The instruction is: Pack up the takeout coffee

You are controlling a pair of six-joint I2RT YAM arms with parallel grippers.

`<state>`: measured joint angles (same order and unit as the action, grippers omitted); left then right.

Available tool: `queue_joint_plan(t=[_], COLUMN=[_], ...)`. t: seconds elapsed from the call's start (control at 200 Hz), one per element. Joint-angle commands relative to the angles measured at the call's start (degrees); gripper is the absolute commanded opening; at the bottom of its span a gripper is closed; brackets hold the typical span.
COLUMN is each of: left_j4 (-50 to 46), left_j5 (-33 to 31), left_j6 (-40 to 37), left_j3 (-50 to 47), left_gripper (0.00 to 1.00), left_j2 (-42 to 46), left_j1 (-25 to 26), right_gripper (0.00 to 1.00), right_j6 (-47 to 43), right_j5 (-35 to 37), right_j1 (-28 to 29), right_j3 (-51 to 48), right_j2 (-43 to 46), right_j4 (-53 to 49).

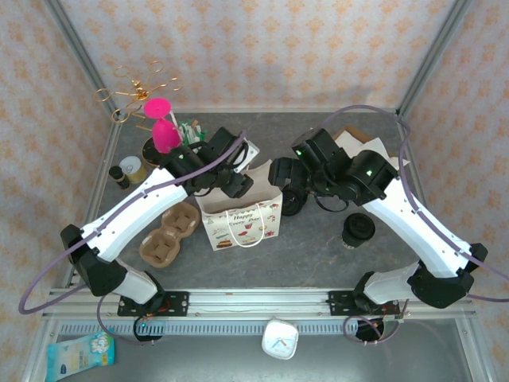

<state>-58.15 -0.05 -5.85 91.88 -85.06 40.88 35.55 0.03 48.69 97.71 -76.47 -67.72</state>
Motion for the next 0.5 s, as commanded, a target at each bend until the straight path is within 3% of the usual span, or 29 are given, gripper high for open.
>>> queue_joint_plan(t=[0.0,0.495], left_j4=[-1.69,-1.04], left_j5=[-1.82,1.74], left_j6=[-1.55,2.97], left_j3=[1.64,-0.52], left_gripper=[0.58,0.1], left_j2=[-0.87,0.12], left_j1=[-0.66,-2.9], right_gripper=[1.0,1.0], right_j6=[-0.37,-2.24], right_j5=[0.4,-0.03], right_j1=[-0.52,-1.05], right_j3=[-0.39,0.06], right_j2=[0.01,-1.29], right_j4=[0.74,1.34])
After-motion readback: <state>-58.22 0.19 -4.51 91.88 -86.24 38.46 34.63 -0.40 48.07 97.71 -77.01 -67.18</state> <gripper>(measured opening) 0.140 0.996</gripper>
